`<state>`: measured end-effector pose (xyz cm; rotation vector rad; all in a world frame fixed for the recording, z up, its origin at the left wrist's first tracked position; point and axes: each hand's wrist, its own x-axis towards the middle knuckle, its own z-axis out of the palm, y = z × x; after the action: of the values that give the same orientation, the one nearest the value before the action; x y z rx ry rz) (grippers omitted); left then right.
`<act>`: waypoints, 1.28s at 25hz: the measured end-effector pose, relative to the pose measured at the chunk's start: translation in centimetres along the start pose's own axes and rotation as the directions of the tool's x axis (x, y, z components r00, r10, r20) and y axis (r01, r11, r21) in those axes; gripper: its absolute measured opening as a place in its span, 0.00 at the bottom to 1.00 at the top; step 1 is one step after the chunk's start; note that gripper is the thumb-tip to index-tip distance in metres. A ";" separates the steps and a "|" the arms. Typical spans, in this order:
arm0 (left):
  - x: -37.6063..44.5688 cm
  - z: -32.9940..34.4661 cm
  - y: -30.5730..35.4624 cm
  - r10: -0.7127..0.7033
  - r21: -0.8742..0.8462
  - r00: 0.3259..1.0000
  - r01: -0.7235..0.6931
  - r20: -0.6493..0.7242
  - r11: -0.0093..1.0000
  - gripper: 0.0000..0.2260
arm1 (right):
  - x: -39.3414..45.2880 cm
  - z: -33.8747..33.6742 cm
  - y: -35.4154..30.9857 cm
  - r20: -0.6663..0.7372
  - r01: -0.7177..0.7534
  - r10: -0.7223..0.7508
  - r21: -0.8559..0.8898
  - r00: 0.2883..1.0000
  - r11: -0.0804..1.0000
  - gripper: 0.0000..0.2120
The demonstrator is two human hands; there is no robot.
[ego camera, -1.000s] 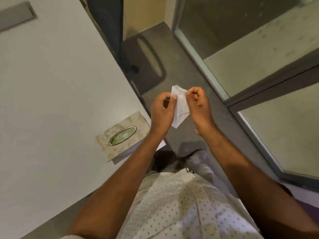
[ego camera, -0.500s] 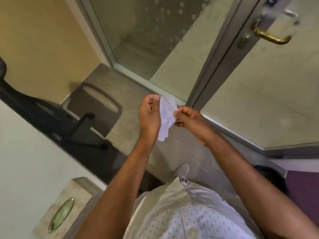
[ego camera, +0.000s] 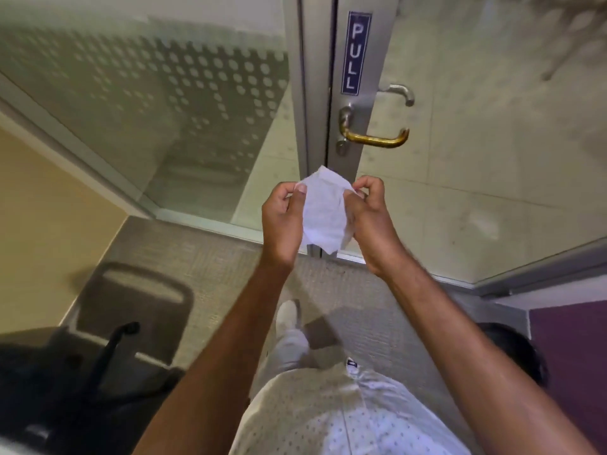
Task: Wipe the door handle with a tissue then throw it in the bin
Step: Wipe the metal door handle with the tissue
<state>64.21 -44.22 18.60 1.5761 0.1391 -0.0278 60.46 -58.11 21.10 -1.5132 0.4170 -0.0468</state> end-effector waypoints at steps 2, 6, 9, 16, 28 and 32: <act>3.4 1.6 0.7 0.004 -0.012 1.000 -0.004 0.028 1.000 0.08 | 2.7 -1.3 -1.4 -0.011 0.125 -0.126 -0.055 0.992 0.991 0.07; 10.0 4.0 1.9 0.031 -0.012 0.991 -0.029 0.132 0.999 0.10 | 7.7 -1.9 -3.5 -0.051 0.305 -0.344 -0.353 0.938 0.885 0.15; 14.7 5.0 2.7 0.029 0.007 0.979 -0.031 0.201 0.999 0.10 | 11.0 -0.7 -4.6 -0.149 0.253 -0.382 -0.529 0.912 0.810 0.14; 20.8 5.8 0.9 -0.037 0.078 0.953 0.014 0.301 0.997 0.12 | 15.5 3.4 -4.0 -0.261 -0.153 -0.456 -0.954 0.851 0.259 0.17; 21.9 2.9 1.9 0.598 0.297 0.540 -0.836 0.592 0.461 0.09 | 18.0 7.7 -3.7 -0.381 -0.377 -0.268 -0.924 0.885 0.069 0.12; 22.6 3.5 3.9 0.745 0.303 0.260 -0.950 0.614 0.082 0.12 | 18.3 8.0 -3.7 -0.390 -0.389 -0.221 -0.920 0.894 0.049 0.13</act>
<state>87.33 -46.13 20.07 2.0863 -1.2929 0.7374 80.66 -55.91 20.33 -2.9903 1.0900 0.0196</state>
